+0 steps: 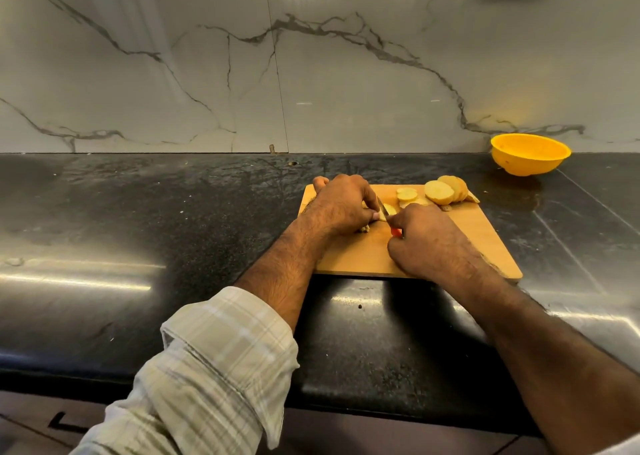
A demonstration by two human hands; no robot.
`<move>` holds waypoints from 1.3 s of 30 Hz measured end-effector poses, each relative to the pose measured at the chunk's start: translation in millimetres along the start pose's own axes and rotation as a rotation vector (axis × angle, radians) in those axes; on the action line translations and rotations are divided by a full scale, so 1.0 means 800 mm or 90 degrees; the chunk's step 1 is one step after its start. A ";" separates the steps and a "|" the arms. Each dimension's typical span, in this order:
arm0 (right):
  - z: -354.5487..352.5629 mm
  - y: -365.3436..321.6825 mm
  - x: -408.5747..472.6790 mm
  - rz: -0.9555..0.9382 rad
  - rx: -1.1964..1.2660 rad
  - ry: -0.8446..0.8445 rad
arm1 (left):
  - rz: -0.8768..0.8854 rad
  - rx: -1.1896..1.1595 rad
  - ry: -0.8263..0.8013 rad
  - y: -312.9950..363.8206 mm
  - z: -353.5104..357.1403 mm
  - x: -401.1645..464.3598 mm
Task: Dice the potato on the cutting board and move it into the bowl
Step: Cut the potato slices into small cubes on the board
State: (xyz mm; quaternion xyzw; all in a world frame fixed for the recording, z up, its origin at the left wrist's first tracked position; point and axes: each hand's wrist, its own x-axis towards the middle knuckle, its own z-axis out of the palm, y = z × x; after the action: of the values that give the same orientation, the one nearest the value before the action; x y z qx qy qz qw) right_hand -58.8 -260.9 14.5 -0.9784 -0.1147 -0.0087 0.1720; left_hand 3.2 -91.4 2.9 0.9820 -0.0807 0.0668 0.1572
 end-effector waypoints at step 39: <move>-0.030 0.023 -0.008 -0.020 0.128 0.009 | -0.025 -0.037 0.017 -0.005 -0.004 -0.005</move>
State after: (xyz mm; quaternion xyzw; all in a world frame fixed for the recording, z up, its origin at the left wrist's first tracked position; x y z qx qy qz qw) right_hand -60.5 -287.1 30.7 -0.9542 -0.1294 -0.0065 0.2697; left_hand 0.0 -86.0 3.7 0.9775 -0.0614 0.0747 0.1877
